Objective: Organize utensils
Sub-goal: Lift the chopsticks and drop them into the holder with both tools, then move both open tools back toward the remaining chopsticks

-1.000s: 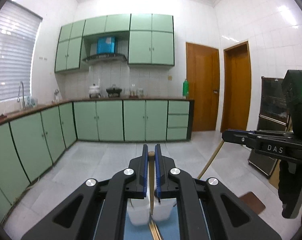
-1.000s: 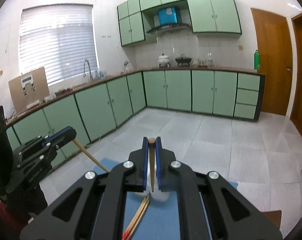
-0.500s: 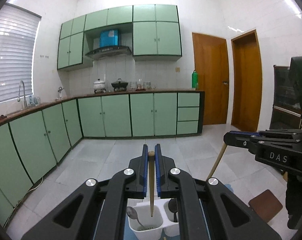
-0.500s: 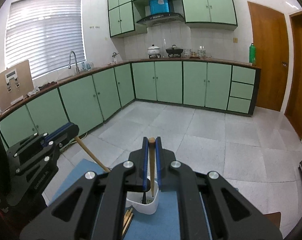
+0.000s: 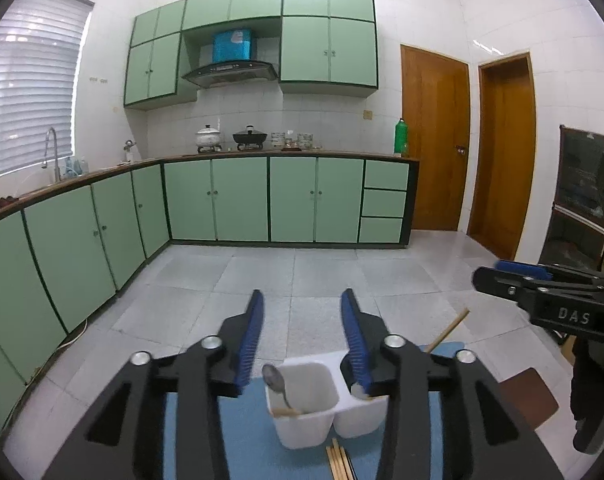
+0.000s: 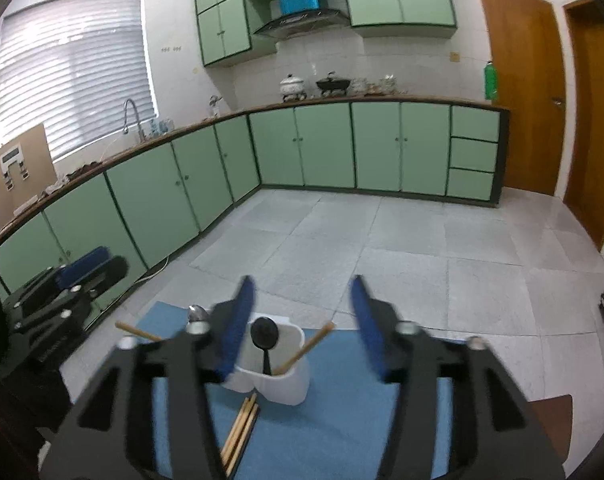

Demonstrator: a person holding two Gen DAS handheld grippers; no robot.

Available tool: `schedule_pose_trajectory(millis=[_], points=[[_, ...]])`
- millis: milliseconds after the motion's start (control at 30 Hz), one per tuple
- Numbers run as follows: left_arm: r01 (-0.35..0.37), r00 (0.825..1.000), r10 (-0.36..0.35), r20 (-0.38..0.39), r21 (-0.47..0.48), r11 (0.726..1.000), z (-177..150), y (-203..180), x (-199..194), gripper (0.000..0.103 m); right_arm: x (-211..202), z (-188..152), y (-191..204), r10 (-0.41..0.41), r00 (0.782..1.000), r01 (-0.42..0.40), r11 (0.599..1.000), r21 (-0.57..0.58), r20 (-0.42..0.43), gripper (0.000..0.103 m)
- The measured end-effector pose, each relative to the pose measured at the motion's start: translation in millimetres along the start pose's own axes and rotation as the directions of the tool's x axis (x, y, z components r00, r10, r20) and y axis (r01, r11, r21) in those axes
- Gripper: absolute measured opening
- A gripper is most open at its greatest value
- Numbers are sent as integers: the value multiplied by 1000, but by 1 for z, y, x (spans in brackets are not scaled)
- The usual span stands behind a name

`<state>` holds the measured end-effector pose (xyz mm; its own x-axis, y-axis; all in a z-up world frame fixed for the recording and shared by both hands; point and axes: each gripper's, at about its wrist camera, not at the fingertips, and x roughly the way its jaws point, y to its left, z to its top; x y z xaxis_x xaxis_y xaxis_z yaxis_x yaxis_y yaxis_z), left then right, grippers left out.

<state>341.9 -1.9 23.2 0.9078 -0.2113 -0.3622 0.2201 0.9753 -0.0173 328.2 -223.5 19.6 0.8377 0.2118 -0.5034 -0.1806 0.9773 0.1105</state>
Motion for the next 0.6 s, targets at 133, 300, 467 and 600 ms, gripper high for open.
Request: schedule_pose_trajectory(millis=[133, 300, 467, 600], points=[[-27, 1000, 27, 0, -8, 1000, -16, 5, -29, 68, -30, -27, -2, -45, 998, 46, 999, -9, 36, 80], [-69, 997, 68, -48, -35, 997, -69, 11, -63, 78, -55, -86, -3, -80, 997, 80, 997, 15, 19, 90], [-106, 984, 99, -146, -41, 994, -134, 14, -78, 79, -62, -149, 0, -99, 994, 102, 993, 60, -43, 92], [-121, 968, 109, -228, -38, 992, -179, 14, -79, 79, -59, -194, 8, -115, 989, 124, 989, 86, -96, 93]])
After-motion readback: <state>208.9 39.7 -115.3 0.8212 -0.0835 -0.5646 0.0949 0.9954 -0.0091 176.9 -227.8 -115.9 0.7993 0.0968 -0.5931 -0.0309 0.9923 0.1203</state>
